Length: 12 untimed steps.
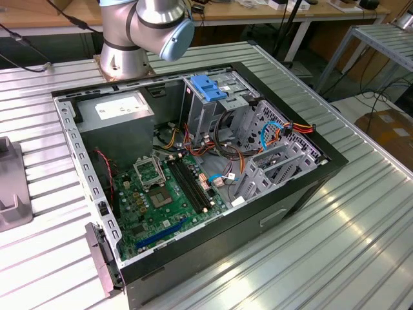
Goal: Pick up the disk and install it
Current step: 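Reach for the disk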
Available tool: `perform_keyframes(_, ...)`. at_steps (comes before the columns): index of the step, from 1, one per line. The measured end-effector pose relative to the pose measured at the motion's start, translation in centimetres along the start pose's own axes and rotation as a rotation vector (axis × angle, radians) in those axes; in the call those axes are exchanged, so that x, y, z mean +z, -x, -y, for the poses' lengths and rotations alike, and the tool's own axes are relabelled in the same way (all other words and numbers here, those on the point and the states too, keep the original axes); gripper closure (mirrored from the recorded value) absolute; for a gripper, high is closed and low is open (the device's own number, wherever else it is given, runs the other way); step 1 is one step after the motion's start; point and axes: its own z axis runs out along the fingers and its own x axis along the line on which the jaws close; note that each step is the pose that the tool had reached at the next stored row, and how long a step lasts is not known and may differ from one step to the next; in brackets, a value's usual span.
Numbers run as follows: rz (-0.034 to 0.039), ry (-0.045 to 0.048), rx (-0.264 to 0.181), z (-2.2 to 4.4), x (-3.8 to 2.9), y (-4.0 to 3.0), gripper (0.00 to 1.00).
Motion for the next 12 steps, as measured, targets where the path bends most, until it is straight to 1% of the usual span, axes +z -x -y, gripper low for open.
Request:
perform_keyframes(2, 0.0000, 0.0000, 0.000, 0.02, 0.00, -0.14, 0.90)
perform_keyframes(9, 0.0000, 0.0000, 0.000, 0.01, 0.00, -0.18, 0.90)
perform_keyframes(12, 0.0000, 0.0000, 0.000, -0.16, 0.00, -0.20, 0.90)
